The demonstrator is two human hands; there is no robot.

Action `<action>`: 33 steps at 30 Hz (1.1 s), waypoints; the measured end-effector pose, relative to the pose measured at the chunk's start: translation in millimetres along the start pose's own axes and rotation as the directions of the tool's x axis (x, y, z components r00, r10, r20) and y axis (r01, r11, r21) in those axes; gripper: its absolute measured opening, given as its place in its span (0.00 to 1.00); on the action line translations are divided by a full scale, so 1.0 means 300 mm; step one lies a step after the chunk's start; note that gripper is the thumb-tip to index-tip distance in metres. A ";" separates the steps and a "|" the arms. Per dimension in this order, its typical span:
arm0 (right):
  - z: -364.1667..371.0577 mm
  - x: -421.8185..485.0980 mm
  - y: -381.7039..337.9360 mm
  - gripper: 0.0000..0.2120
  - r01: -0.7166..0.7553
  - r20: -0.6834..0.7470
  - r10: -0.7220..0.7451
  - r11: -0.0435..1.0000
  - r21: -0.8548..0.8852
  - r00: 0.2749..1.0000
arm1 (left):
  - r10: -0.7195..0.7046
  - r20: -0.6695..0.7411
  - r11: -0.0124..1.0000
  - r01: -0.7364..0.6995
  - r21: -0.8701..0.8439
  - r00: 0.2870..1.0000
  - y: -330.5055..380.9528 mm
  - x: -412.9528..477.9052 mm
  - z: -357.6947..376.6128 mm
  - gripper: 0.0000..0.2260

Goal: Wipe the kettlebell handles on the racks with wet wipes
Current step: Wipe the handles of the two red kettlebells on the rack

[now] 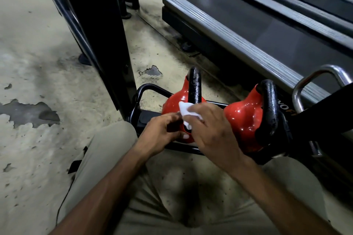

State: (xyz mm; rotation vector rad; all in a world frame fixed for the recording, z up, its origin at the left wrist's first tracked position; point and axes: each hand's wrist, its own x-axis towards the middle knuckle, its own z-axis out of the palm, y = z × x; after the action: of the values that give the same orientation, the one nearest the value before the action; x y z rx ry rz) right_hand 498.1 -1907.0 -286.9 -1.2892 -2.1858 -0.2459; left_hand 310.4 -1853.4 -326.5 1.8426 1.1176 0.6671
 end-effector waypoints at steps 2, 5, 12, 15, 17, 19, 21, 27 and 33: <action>0.010 0.065 0.017 0.13 0.212 0.248 -0.152 0.947 -0.239 0.957 | 0.012 -0.023 1.000 -0.012 0.020 1.000 0.000 0.001 0.005 0.20; 0.042 0.164 -0.027 0.13 0.351 0.491 -0.109 0.830 -0.434 0.864 | 0.017 -0.057 1.000 -0.017 0.000 0.998 -0.003 0.001 0.011 0.21; -0.041 0.051 -0.004 0.14 0.513 0.258 -0.447 0.793 -0.328 0.857 | 0.050 -0.026 0.999 -0.050 -0.001 0.998 -0.041 0.011 0.014 0.25; -0.034 -0.030 0.045 0.11 0.433 0.087 -0.428 0.851 -0.296 0.900 | 0.016 -0.009 0.999 -0.016 0.039 1.000 -0.047 0.021 0.013 0.30; -0.006 -0.061 0.063 0.10 0.315 -0.010 -0.323 0.928 -0.198 0.946 | -0.007 -0.005 0.999 0.008 0.034 1.000 -0.044 0.024 0.012 0.31; 0.024 -0.091 0.061 0.09 0.170 -0.064 -0.172 0.985 -0.042 0.983 | -0.017 -0.002 0.999 0.017 0.038 1.000 -0.044 0.021 0.013 0.32; 0.042 -0.121 0.050 0.07 -0.008 -0.114 0.021 0.994 0.113 0.993 | -0.027 -0.003 0.999 0.027 0.036 1.000 -0.044 0.017 0.013 0.32; 0.085 -0.054 0.040 0.08 -0.548 0.145 0.672 0.439 0.712 0.726 | -0.037 -0.017 0.998 0.038 0.054 0.999 -0.032 0.017 0.006 0.32; 0.079 0.078 0.102 0.12 -0.631 0.530 0.555 -0.012 0.776 0.641 | -0.054 -0.035 0.997 0.056 0.053 0.998 -0.021 0.016 0.002 0.31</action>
State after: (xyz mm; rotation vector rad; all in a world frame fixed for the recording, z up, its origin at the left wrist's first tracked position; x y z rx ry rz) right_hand 506.5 -1863.8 -296.8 -1.2660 -1.0525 1.3189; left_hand 310.5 -1847.9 -332.3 1.8456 1.2149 0.6438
